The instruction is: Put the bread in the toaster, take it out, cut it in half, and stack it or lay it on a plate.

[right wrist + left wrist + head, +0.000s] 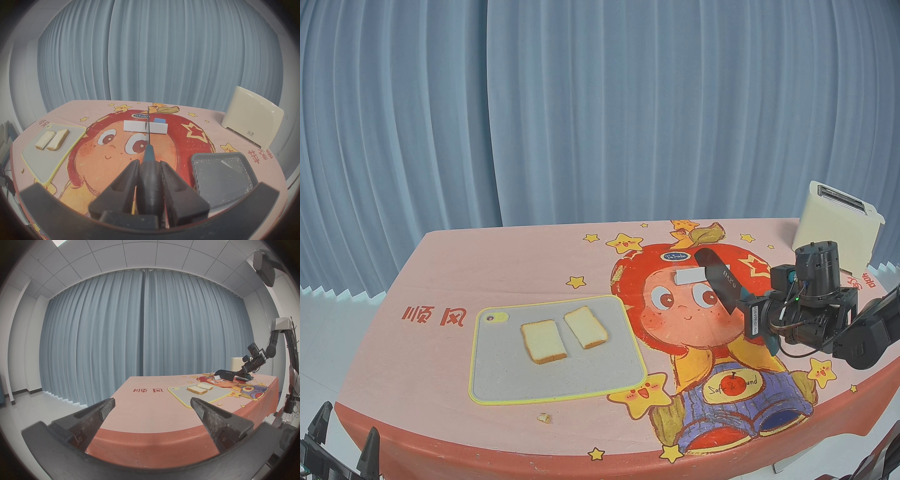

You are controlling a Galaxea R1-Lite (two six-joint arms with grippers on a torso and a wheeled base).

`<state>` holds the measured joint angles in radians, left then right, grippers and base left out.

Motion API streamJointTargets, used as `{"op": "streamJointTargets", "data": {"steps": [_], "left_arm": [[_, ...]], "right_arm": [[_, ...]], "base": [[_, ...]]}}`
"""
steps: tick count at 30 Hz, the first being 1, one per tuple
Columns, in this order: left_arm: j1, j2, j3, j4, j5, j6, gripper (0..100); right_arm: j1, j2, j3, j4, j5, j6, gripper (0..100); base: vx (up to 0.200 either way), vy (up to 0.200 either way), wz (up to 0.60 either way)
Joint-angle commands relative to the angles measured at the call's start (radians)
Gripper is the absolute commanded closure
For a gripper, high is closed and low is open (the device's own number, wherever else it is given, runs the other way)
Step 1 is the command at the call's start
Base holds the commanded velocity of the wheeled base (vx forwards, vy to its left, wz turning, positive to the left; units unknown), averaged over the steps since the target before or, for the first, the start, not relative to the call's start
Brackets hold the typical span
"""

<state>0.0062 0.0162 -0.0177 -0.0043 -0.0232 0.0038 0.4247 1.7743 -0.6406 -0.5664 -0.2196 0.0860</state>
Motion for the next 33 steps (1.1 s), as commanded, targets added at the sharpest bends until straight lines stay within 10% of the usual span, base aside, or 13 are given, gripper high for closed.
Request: {"op": "streamJointTargets", "data": {"steps": [1,2,33], "left_arm": [[0.000,-0.016,0.018,0.000,0.000,-0.001,0],[0.000,-0.016,0.018,0.000,0.000,-0.001,0],[0.000,-0.016,0.018,0.000,-0.001,0.005,0]], "right_arm": [[0.003,-0.001,0.009,0.000,0.000,0.000,100],[0.003,-0.001,0.009,0.000,0.000,0.000,0],[-0.024,-0.016,0.036,-0.230,-0.003,-0.014,0]], "base": [[0.000,0.000,0.00],[0.000,0.000,0.00],[0.000,0.000,0.00]]}}
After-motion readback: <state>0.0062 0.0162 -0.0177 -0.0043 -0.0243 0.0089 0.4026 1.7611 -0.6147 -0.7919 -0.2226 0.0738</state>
